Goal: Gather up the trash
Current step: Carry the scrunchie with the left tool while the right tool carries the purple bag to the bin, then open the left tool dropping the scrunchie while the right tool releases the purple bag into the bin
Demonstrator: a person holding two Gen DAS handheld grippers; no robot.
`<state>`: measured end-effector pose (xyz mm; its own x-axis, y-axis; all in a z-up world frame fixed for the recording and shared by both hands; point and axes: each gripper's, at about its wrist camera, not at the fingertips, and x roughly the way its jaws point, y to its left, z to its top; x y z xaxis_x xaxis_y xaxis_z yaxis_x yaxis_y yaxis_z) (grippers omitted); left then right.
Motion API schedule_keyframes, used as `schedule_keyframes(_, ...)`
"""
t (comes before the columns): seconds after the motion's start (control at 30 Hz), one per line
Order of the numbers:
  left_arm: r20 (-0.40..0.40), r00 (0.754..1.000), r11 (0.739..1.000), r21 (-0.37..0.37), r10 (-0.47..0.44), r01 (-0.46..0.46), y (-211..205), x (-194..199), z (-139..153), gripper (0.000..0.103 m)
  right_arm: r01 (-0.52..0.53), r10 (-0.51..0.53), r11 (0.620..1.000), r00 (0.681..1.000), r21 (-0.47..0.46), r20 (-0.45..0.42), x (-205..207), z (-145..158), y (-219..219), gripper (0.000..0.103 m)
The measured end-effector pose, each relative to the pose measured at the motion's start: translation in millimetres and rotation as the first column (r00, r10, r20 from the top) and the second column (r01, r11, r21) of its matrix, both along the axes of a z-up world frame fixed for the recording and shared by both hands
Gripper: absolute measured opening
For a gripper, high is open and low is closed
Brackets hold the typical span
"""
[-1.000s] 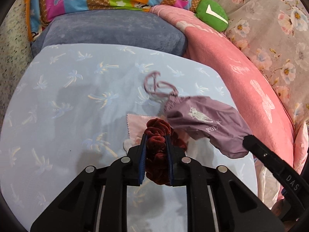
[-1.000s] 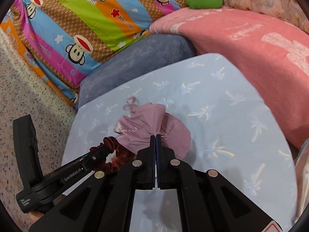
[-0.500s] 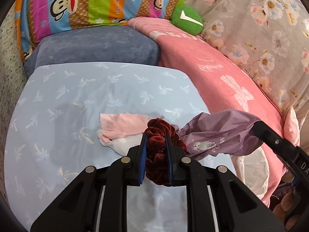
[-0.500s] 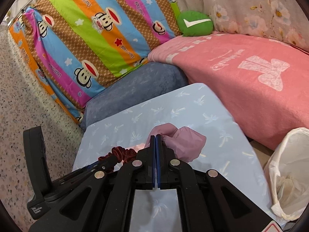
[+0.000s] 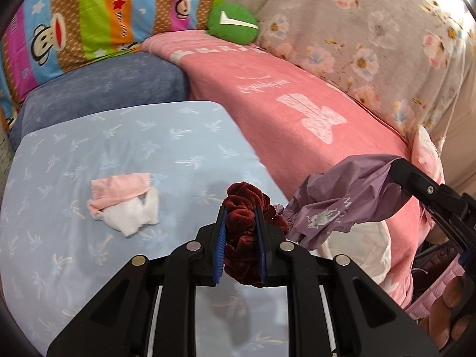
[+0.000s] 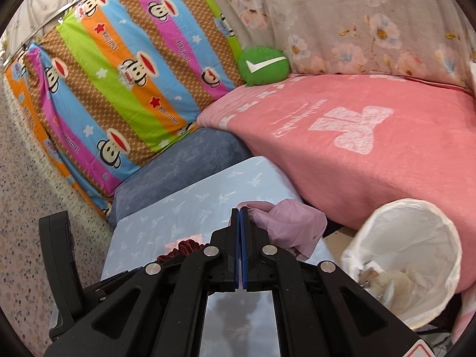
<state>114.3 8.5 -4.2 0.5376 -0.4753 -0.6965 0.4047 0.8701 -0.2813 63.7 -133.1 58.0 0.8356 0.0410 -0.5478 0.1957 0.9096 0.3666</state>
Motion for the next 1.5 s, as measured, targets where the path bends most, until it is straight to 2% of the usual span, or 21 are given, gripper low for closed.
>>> schedule_keyframes(0.33, 0.008, 0.99, 0.989, 0.028, -0.142, 0.142, -75, -28, 4, 0.018, 0.122, -0.122, 0.992, 0.992, 0.014, 0.013, -46, 2, -67, 0.002)
schedule_keyframes(0.7, -0.018, 0.962, 0.96, 0.066, -0.273, 0.274, -148, -51, -6, 0.019, 0.23, -0.23, 0.972, 0.973, 0.046, 0.006, -81, -11, -127, 0.002)
schedule_keyframes(1.03, -0.039, 0.946, 0.941, 0.092, -0.323, 0.326, -183, -57, -13, 0.019, 0.315, -0.317, 0.948, 0.948, 0.051, 0.029, -107, -11, -163, 0.002)
schedule_keyframes(1.23, -0.059, 0.943, 0.938, 0.101, -0.327, 0.332, -191, -57, -21, 0.02, 0.313, -0.314, 0.948, 0.949, 0.059, 0.009, -104, -17, -174, 0.002)
schedule_keyframes(1.3, -0.069, 0.944, 0.938, 0.108, -0.324, 0.33, -193, -57, -24, 0.024, 0.304, -0.304, 0.951, 0.953, 0.064, -0.007, -100, -21, -174, 0.002)
schedule_keyframes(1.33, -0.069, 0.945, 0.938, 0.113, -0.32, 0.327, -195, -57, -25, 0.029, 0.299, -0.299, 0.952, 0.954, 0.062, -0.011, -98, -22, -173, 0.002)
schedule_keyframes(1.4, -0.064, 0.947, 0.941, 0.114, -0.313, 0.319, -195, -57, -24, 0.044, 0.289, -0.289, 0.956, 0.957, 0.053, -0.018, -93, -23, -170, 0.002)
schedule_keyframes(1.43, -0.053, 0.951, 0.944, 0.114, -0.305, 0.309, -195, -57, -23, 0.058, 0.284, -0.283, 0.958, 0.959, 0.053, -0.018, -92, -24, -169, 0.004)
schedule_keyframes(1.47, -0.04, 0.955, 0.947, 0.116, -0.295, 0.298, -194, -57, -22, 0.066, 0.279, -0.279, 0.959, 0.96, 0.053, -0.018, -90, -24, -168, 0.007)
schedule_keyframes(1.5, -0.028, 0.956, 0.949, 0.117, -0.29, 0.292, -194, -58, -20, 0.068, 0.278, -0.278, 0.959, 0.961, 0.051, -0.016, -89, -24, -167, 0.007)
